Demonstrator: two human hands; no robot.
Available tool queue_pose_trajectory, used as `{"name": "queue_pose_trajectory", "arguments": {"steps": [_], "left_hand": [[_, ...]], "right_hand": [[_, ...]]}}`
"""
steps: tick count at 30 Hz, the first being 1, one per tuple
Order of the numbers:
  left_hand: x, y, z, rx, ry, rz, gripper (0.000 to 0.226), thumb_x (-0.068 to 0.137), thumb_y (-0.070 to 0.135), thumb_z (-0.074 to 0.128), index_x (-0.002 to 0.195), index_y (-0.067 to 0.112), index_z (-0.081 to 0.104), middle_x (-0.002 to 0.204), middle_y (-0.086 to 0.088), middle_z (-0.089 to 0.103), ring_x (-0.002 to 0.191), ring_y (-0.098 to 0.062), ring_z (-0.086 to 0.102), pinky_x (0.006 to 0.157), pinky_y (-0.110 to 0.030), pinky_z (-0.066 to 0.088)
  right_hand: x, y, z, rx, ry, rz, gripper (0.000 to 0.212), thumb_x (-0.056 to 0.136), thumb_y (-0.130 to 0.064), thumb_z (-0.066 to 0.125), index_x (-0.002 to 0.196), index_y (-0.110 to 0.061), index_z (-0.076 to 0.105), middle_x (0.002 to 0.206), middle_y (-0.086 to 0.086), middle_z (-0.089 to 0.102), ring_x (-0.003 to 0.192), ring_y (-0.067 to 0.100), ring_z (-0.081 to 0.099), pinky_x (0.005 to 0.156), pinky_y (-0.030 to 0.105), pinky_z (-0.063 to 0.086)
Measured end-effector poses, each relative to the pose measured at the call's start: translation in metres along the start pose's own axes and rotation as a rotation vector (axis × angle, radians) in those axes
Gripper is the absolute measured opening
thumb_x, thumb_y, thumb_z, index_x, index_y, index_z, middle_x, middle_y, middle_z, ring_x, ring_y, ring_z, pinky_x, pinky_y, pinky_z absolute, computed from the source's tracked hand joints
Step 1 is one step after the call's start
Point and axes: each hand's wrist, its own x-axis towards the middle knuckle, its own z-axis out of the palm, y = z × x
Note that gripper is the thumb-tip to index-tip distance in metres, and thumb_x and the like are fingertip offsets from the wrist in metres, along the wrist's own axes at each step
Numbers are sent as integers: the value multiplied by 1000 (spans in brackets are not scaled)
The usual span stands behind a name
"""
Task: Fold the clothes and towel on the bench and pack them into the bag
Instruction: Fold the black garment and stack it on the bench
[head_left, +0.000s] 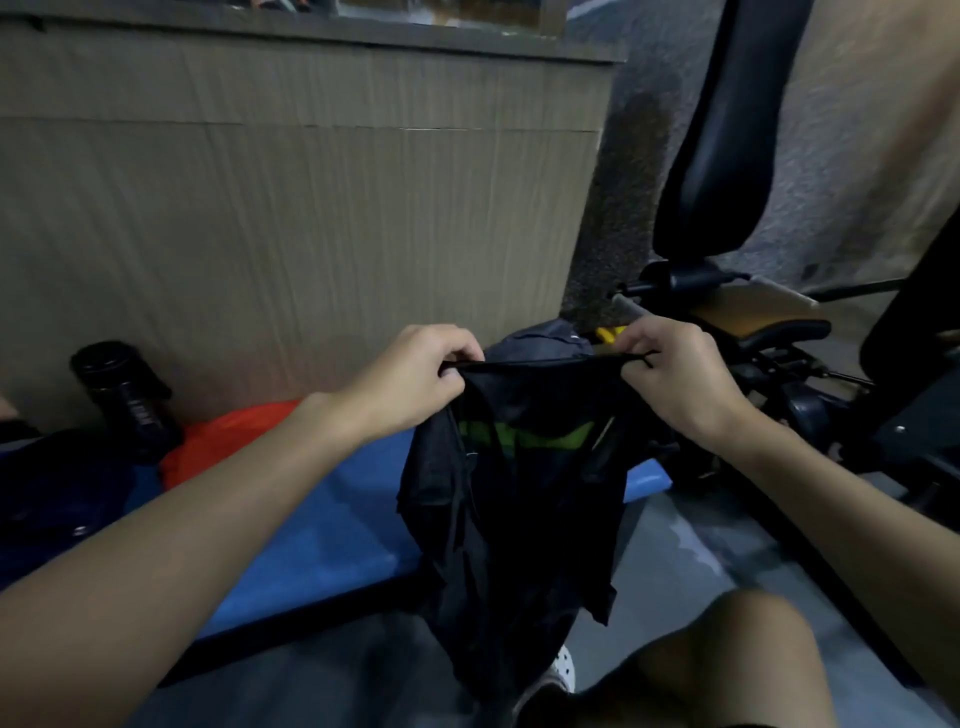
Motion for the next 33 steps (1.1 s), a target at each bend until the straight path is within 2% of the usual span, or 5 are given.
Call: {"name": "queue_pose_trajectory", "arguments": {"steps": [9, 15, 19, 24, 33], "left_hand": [[41, 21, 29, -387, 2, -136, 25, 87, -5, 66, 84, 20, 70, 71, 3, 66, 64, -3, 59, 69, -16, 47], [63, 59, 48, -594, -46, -108, 22, 92, -6, 61, 87, 14, 69, 66, 6, 63, 59, 5, 55, 63, -8, 44], [71, 83, 60, -618, -112, -39, 20, 92, -2, 62, 88, 15, 70, 69, 6, 68, 63, 1, 59, 66, -13, 48], [74, 98, 63, -571, -162, 40, 13, 89, 3, 69, 88, 16, 72, 71, 4, 67, 66, -2, 59, 69, -17, 47], [63, 84, 67, -90, -56, 184, 12, 77, 9, 66, 81, 19, 64, 69, 5, 62, 64, -13, 57, 63, -31, 48]], "right_hand": [[-20, 31, -46, 138, 50, 201, 21, 102, -19, 51, 98, -3, 65, 86, 26, 65, 75, 44, 60, 65, 39, 42], [-28, 23, -54, 571, 4, 299, 8, 91, -20, 64, 94, -13, 65, 91, 11, 60, 88, 25, 56, 82, 40, 42], [-31, 19, -52, 374, -98, 161, 57, 71, -49, 83, 122, -29, 64, 121, -12, 65, 116, 2, 59, 102, 26, 43], [-31, 12, -43, 251, -109, 45, 5, 85, -19, 74, 87, -22, 70, 74, -26, 63, 71, -13, 56, 68, 4, 39], [-30, 8, -37, 528, -103, 139, 44, 97, -12, 58, 57, -14, 41, 51, -6, 39, 45, 5, 35, 44, 19, 29]]}}
